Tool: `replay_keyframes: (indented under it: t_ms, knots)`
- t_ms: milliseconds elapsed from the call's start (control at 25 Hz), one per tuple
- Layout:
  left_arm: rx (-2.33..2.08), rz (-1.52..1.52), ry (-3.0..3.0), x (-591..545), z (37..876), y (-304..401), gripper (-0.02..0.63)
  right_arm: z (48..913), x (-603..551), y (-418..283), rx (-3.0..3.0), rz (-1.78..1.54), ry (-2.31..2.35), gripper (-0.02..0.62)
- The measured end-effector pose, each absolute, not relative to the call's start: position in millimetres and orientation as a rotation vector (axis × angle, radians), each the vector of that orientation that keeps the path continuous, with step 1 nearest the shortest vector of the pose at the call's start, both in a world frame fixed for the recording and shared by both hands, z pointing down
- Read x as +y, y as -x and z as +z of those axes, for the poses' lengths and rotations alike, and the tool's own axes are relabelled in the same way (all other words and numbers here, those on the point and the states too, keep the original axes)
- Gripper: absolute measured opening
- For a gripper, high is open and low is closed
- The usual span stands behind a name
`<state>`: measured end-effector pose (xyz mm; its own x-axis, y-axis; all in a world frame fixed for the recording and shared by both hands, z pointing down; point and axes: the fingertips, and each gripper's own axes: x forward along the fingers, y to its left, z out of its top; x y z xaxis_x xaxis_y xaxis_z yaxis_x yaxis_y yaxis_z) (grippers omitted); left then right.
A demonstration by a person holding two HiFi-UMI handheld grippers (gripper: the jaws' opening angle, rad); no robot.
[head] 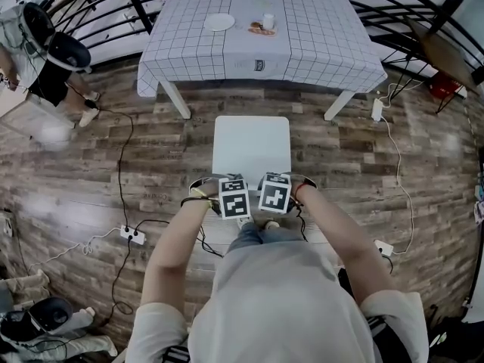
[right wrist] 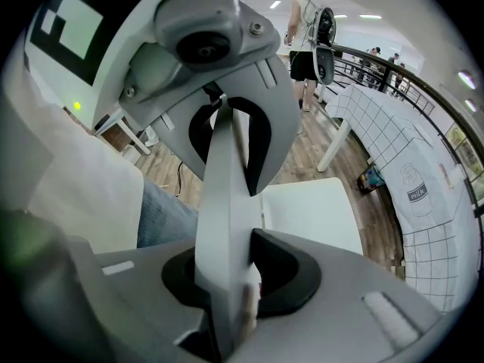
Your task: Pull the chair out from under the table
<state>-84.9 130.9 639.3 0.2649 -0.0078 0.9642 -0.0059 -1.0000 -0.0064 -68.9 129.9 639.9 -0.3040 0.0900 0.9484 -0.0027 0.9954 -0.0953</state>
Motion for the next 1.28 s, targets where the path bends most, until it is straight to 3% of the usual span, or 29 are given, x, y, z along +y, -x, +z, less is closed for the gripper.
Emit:
replay_keyframes:
  t_ms: [1280]
  knots:
    - [0.105,-1.918,2.645,138,615,93,0.101,612,139,64,-1.904,0.068,0.062,0.094]
